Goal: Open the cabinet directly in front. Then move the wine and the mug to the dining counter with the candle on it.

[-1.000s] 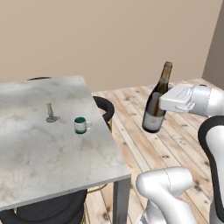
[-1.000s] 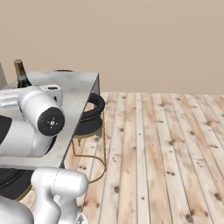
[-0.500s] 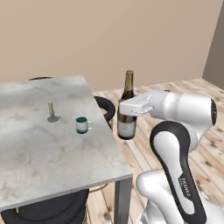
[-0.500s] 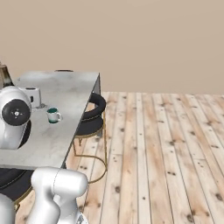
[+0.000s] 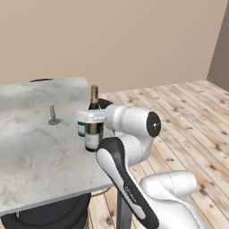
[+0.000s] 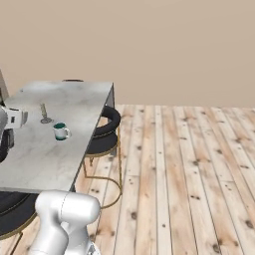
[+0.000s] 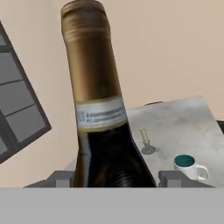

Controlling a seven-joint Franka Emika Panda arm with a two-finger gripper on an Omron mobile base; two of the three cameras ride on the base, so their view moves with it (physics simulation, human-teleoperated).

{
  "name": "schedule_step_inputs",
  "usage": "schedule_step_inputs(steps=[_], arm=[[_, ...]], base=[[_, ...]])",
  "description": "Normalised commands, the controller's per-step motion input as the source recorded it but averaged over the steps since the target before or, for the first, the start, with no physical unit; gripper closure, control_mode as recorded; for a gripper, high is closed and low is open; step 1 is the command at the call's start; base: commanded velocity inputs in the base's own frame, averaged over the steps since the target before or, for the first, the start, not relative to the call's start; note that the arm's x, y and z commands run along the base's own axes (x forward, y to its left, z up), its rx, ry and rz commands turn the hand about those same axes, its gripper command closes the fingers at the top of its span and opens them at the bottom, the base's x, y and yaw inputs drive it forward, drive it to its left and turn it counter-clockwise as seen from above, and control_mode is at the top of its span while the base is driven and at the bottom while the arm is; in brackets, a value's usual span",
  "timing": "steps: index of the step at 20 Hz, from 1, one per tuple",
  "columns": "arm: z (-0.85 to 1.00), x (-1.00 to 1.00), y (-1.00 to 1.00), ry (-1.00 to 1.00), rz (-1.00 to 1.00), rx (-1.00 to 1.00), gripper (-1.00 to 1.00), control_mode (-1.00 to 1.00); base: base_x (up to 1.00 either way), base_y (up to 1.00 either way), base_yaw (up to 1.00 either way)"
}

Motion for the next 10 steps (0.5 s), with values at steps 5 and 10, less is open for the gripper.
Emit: schedule_step_inputs(steps=[5, 10], arm=[[-0.24, 0.76, 0.71, 0.02, -0.20, -0.04, 1.00, -1.00], [-0.08, 0.62, 0.30, 0.03, -0.16, -0.06, 1.00, -1.00]], base=[[0.00, 0.00, 0.00], [0.00, 0.00, 0.00]])
